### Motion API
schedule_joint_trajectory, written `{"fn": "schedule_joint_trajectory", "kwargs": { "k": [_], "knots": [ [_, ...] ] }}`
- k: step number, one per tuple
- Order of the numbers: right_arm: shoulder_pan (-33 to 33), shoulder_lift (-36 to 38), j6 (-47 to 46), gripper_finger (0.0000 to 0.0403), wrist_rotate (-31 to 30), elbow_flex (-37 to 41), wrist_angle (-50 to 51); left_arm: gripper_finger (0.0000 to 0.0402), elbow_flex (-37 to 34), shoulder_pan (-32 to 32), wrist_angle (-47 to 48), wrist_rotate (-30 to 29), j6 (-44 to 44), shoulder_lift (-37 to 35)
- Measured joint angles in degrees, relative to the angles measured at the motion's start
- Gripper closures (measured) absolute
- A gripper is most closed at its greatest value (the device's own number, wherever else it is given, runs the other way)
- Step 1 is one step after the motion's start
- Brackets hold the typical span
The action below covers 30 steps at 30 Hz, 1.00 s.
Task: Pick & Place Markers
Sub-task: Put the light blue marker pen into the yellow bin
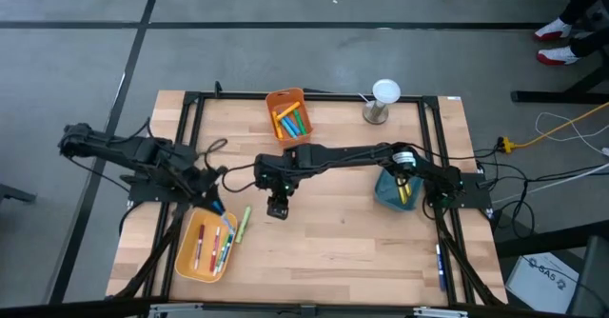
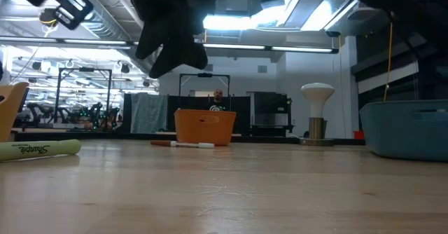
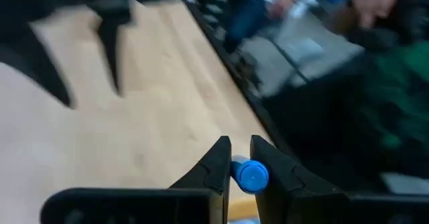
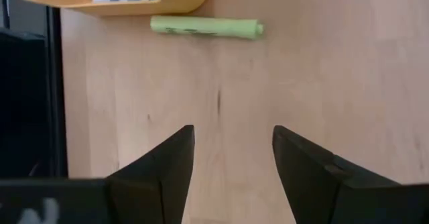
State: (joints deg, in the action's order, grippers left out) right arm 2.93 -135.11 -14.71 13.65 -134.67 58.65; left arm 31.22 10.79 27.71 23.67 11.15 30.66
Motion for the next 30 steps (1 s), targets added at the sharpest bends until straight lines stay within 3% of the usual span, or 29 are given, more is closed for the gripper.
{"fn": "schedule_joint_trajectory", "kwargs": {
  "k": [7, 14, 24, 30],
  "knots": [
    [0.8, 0.0, 1.4, 0.0202, 0.0, 0.0, 0.0, 0.0367, 1.5, 8.4, 2.5, 5.1, 7.6, 4.8],
    [0.8, 0.0, 1.6, 0.0202, 0.0, 0.0, 0.7, 0.0367, 1.5, 14.7, 7.2, 5.9, 16.7, 7.6],
    [0.8, 0.0, 2.1, 0.0202, 0.0, 0.0, 0.7, 0.0367, 1.6, 16.3, 16.7, 0.6, 19.8, 10.7],
    [0.8, 0.0, 3.4, 0.0202, -0.1, 0.0, 0.6, 0.0351, 1.6, 16.1, 17.1, 0.8, 19.8, 11.9]
  ]
}}
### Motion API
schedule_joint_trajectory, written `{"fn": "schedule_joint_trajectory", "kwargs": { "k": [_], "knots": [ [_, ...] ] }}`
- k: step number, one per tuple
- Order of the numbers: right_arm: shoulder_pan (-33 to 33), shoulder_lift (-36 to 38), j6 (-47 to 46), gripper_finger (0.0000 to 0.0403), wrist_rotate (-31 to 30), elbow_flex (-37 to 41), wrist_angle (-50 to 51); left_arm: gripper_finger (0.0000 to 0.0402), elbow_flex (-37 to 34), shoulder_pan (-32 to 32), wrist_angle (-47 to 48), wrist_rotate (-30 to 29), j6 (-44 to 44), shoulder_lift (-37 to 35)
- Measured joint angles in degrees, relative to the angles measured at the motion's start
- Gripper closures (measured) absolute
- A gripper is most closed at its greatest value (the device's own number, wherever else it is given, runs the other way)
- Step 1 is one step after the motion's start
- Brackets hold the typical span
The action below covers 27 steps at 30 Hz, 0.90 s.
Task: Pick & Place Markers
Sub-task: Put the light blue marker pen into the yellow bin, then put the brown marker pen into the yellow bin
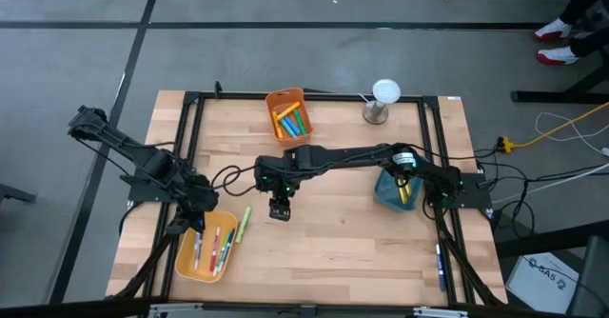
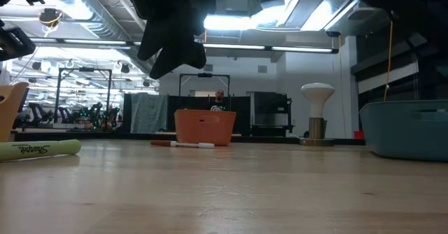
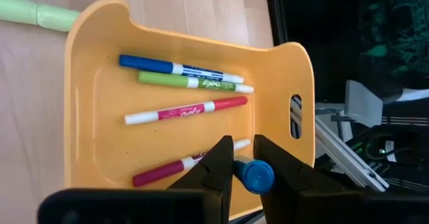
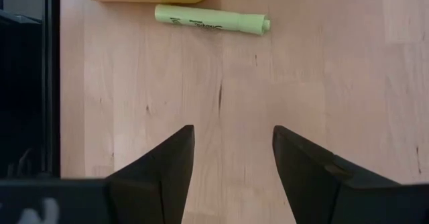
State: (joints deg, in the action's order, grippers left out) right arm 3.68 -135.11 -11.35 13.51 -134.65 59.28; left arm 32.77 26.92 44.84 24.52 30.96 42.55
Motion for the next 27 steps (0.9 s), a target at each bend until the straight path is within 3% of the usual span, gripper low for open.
{"fn": "schedule_joint_trajectory", "kwargs": {
  "k": [15, 27],
  "knots": [
    [0.0, -0.4, 0.8, 0.0202, -4.4, 0.0, -0.3, 0.0341, 0.0, 0.1, 0.0, -2.1, 5.5, 0.1],
    [0.0, -1.8, 1.3, 0.0202, -5.0, 0.1, 0.2, 0.0264, 0.0, 0.0, 0.0, -2.4, 4.6, 0.1]
  ]
}}
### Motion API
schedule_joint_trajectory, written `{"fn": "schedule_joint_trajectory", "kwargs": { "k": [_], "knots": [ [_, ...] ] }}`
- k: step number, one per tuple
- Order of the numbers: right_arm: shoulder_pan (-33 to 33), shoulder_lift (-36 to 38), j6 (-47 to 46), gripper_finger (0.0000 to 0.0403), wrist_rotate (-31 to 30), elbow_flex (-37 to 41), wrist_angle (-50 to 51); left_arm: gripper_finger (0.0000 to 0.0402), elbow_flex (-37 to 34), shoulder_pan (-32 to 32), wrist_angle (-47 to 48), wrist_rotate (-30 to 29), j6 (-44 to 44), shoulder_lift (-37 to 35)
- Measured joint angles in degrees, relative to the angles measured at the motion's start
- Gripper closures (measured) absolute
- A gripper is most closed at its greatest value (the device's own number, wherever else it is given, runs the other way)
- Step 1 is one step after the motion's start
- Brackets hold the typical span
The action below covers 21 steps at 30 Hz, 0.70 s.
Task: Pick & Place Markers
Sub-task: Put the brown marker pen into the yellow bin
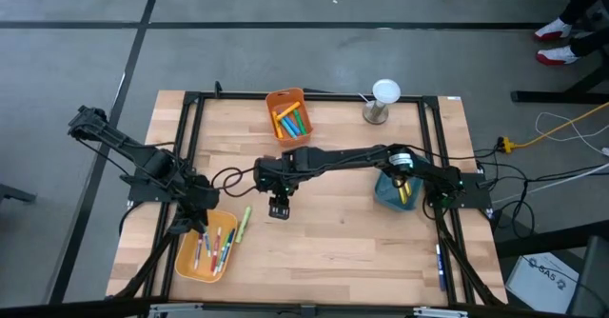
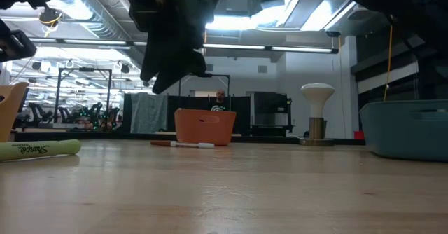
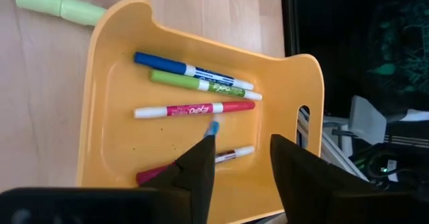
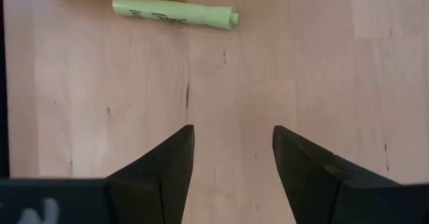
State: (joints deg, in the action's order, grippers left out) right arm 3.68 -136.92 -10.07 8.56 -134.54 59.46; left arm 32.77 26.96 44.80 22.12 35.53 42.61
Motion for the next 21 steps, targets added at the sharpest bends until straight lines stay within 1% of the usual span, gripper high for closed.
{"fn": "schedule_joint_trajectory", "kwargs": {
  "k": [4, 11, 14, 17, 21],
  "knots": [
    [0.0, 0.0, 0.0, 0.0202, 0.0, 0.0, 0.0, 0.025, 0.0, 0.0, 0.0, -0.2, -2.2, 0.0],
    [0.0, 0.0, 0.2, 0.0202, -0.4, 0.0, 0.0, 0.0254, 0.0, 0.0, 0.0, -0.7, -3.7, 0.0],
    [0.0, 0.0, 0.3, 0.0202, -2.6, 0.0, 0.0, 0.0254, 0.0, 0.0, 0.0, -2.4, -5.2, 0.0],
    [0.0, 0.0, 1.1, 0.0202, -5.6, 0.0, 0.0, 0.0253, 0.0, 0.0, 0.0, -5.3, -6.6, 0.0],
    [-0.1, 0.0, 4.3, 0.0202, -12.0, 0.0, -0.1, 0.0255, 0.0, 0.0, 0.0, -10.6, -9.1, 0.0]
  ]
}}
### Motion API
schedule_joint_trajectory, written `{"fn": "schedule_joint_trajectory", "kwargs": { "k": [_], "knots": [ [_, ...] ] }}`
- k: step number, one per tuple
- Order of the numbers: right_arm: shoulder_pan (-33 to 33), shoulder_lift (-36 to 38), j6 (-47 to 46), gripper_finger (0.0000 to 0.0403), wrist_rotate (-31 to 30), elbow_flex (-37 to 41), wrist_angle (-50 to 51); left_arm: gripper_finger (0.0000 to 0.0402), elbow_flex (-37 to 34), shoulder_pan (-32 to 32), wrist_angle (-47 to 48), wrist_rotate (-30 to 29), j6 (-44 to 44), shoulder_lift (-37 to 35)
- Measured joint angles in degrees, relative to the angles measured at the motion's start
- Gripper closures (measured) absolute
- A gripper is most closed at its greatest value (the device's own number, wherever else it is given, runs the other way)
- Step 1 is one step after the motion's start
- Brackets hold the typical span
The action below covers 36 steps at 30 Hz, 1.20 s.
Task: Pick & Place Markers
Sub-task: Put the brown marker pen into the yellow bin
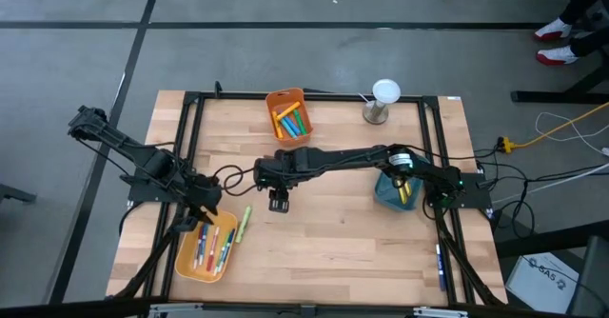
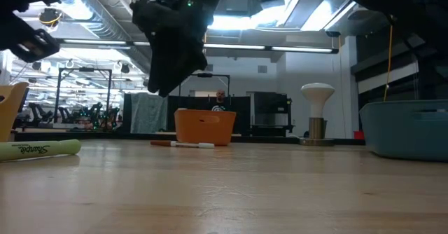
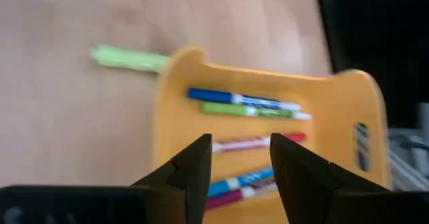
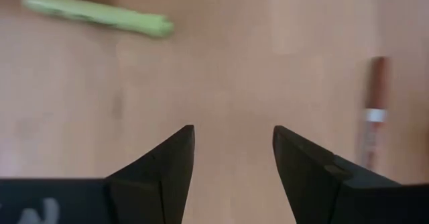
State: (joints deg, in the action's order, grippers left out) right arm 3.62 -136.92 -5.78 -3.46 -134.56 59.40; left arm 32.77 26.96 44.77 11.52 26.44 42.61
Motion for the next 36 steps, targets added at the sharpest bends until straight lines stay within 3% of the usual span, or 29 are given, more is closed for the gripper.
{"fn": "schedule_joint_trajectory", "kwargs": {
  "k": [6, 12, 17, 25, 36],
  "knots": [
    [-0.4, 0.1, -1.3, 0.0202, -7.6, 0.8, -0.5, 0.0258, 0.0, 0.0, 0.0, -7.4, -0.3, 0.0],
    [-2.8, 0.1, -2.1, 0.0202, -5.5, 7.0, -1.4, 0.0258, 0.0, 0.0, -2.6, -14.3, 0.4, -0.1],
    [-5.2, 0.1, -1.6, 0.0202, -2.9, 11.9, -3.9, 0.0258, 0.0, -0.2, -6.7, -15.2, -2.6, -2.2],
    [-8.9, 0.1, 0.9, 0.0202, -7.3, 12.2, -8.8, 0.0258, 0.0, -0.2, -9.0, -21.9, -4.6, -7.4],
    [-13.3, 0.1, 2.0, 0.0202, 0.3, 12.2, -10.8, 0.0259, 0.0, -0.1, -11.5, -27.1, -4.8, -9.4]
  ]
}}
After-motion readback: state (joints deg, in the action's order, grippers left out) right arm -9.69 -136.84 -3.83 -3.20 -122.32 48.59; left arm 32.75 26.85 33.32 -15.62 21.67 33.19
